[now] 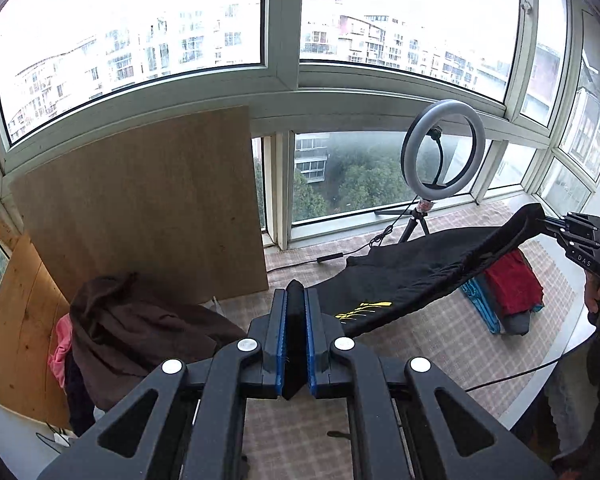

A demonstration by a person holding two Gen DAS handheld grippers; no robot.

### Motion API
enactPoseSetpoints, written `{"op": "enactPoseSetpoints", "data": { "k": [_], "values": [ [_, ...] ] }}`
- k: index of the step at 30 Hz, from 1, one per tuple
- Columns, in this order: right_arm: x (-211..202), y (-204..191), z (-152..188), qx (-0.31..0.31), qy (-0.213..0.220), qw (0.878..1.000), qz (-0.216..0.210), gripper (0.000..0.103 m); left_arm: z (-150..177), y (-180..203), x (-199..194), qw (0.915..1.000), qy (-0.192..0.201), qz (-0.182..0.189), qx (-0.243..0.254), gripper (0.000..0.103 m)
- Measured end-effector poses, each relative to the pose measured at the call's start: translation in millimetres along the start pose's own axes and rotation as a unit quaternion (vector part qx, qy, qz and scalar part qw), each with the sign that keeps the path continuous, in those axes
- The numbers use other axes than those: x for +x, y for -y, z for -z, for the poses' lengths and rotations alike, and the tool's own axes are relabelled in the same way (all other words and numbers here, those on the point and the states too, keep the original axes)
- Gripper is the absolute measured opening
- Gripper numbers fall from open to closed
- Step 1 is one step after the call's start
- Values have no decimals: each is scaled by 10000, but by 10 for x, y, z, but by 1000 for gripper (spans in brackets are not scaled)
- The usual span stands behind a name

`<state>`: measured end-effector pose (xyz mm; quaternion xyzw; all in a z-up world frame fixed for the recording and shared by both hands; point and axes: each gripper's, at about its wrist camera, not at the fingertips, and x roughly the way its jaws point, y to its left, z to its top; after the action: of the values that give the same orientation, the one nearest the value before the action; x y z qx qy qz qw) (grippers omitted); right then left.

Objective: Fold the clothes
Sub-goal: 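Lift the black pants with both grippers and lay them flat on the rug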

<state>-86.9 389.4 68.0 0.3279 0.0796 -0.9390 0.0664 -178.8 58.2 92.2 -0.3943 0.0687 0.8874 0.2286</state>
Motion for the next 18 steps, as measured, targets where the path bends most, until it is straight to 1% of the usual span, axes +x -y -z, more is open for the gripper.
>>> {"op": "enactPoseSetpoints", "data": {
  "k": [1,3,5,7,9,11,12,14,16,18],
  "values": [
    [-7,-57,226,20,-138,9999,-90,6,201,19,24,9998,-144,93,-50,7],
    [-21,-183,676,190,-456,9986,-178,6,601,11,69,9975,-475,375,-357,7],
    [-114,-320,1075,376,-617,9968,-352,6,930,34,94,9948,-718,491,-528,7],
    [-213,-395,1324,475,-771,9946,-506,6,1141,73,158,9921,-969,602,-527,7],
    [-262,-415,1503,572,-930,9923,-585,6,1234,78,290,9884,-1234,660,-585,7],
    [-104,-331,1518,698,-1090,9900,-561,6,1208,65,517,9854,-1452,668,-580,7],
    [7,-279,1504,756,-1164,9888,-551,6,1162,67,649,9850,-1527,613,-524,7],
    [325,-176,1376,680,-1297,9883,-418,6,955,46,949,9842,-1633,500,-474,7],
    [649,-74,1244,596,-1429,9875,-281,6,613,-23,1194,9850,-1622,337,-476,7],
    [883,29,883,461,-1344,9898,-61,6,139,-94,1268,9880,-1443,219,-511,7]
  ]
}}
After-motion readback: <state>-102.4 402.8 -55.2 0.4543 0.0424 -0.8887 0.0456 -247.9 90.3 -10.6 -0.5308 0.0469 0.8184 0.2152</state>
